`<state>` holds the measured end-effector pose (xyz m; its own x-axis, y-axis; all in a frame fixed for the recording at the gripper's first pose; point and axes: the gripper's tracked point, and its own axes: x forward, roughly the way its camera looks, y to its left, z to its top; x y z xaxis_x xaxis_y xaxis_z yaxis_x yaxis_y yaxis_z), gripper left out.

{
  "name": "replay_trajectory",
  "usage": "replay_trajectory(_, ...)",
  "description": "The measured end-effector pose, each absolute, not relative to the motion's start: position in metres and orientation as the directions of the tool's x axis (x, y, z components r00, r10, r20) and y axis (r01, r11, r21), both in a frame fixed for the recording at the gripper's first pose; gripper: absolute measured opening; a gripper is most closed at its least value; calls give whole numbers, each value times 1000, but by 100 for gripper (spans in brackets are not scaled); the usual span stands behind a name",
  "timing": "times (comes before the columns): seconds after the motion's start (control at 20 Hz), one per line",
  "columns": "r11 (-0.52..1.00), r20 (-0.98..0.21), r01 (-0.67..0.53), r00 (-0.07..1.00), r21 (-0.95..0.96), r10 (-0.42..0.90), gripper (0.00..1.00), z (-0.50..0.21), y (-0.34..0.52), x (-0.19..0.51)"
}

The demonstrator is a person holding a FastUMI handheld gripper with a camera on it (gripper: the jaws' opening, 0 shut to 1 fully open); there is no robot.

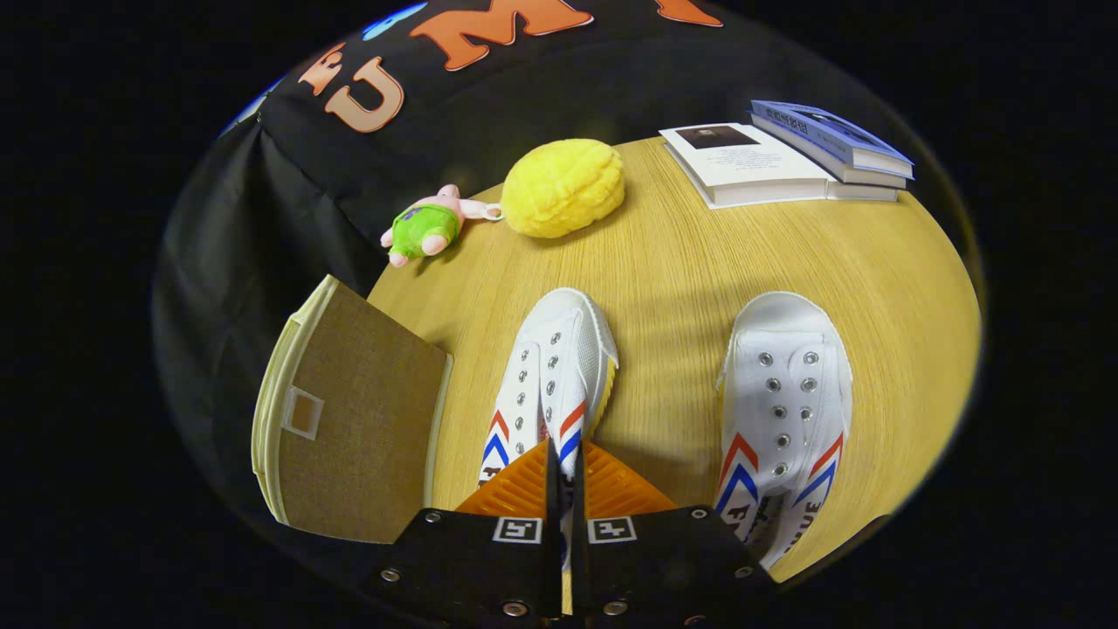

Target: Open the storage box then place both shoes into the box .Put the left shoe in first, then the right shoe, with the right side of both shoes facing outward in a uniform manner.

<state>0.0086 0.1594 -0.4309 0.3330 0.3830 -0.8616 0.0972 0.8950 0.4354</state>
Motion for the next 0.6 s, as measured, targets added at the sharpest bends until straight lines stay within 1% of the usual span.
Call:
replay_trajectory(0.15, 875, -832, 98, 375, 474, 408, 5, -410, 165, 15)
replay_trajectory(0.4, 855, -779, 61, 449, 516, 438, 5, -357, 177, 32)
replay_trajectory(0.6, 845, -730, -11, 497, 535, 469, 5, -314, 203, 44)
